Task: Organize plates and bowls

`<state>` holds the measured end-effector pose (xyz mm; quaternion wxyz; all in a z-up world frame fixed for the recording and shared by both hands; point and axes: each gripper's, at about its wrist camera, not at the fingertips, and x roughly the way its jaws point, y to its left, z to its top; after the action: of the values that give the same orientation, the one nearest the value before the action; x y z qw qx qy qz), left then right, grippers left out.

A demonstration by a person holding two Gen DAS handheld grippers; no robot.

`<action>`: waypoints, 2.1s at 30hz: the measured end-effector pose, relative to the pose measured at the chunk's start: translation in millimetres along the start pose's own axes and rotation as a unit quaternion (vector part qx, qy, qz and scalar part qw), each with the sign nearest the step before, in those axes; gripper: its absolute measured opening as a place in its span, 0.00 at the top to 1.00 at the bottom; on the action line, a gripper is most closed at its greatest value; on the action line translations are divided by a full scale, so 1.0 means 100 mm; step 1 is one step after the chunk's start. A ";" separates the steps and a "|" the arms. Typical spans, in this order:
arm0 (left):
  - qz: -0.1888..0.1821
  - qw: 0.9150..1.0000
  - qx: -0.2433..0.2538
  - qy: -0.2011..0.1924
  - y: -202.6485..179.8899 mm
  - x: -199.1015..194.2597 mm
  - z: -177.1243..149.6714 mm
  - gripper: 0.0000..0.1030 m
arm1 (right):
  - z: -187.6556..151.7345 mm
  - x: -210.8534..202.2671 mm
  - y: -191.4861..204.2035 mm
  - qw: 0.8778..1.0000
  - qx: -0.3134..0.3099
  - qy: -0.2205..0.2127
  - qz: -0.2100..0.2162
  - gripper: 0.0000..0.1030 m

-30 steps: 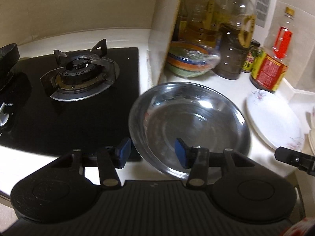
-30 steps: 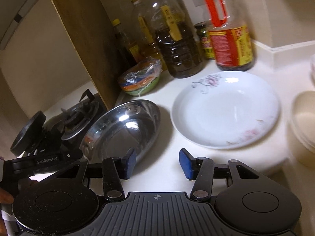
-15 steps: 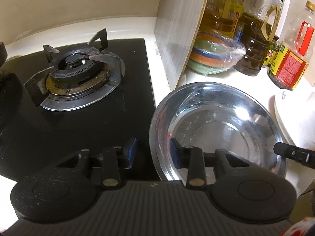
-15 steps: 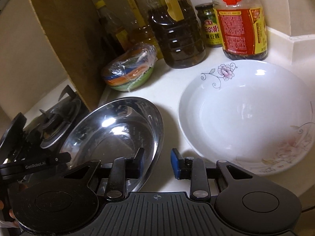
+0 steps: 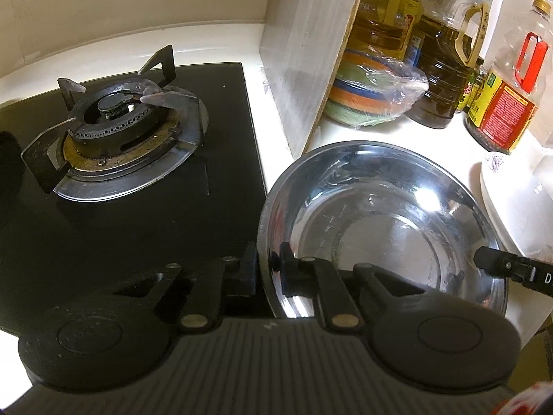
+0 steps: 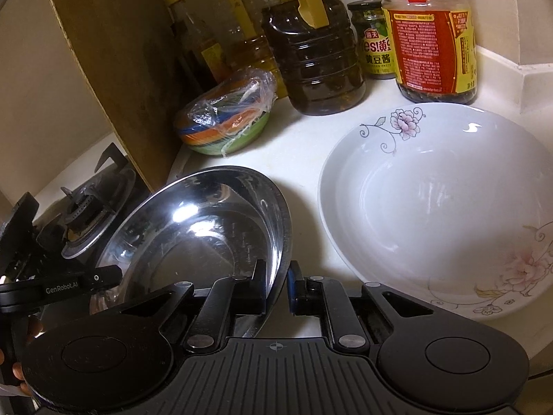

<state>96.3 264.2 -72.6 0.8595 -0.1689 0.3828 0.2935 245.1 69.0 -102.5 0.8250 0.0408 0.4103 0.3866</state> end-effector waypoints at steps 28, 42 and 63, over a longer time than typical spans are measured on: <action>-0.065 0.996 0.035 -0.053 -0.38 -0.38 0.25 0.90 | 0.13 -0.70 -0.17 0.997 0.019 -0.069 -0.015 0.88; -0.158 0.978 0.129 -0.047 -1.33 -0.06 0.46 0.90 | 0.13 -1.13 -0.75 0.980 0.094 -0.120 -0.129 0.88; -0.183 0.966 0.181 -0.020 -1.81 0.42 0.56 0.90 | 0.20 -0.93 -1.11 0.964 0.124 -0.115 -0.207 0.88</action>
<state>264.6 168.6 -56.2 0.9221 -0.0716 0.3754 0.0606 292.1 -65.6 -71.9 0.9170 0.1012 0.3571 0.1459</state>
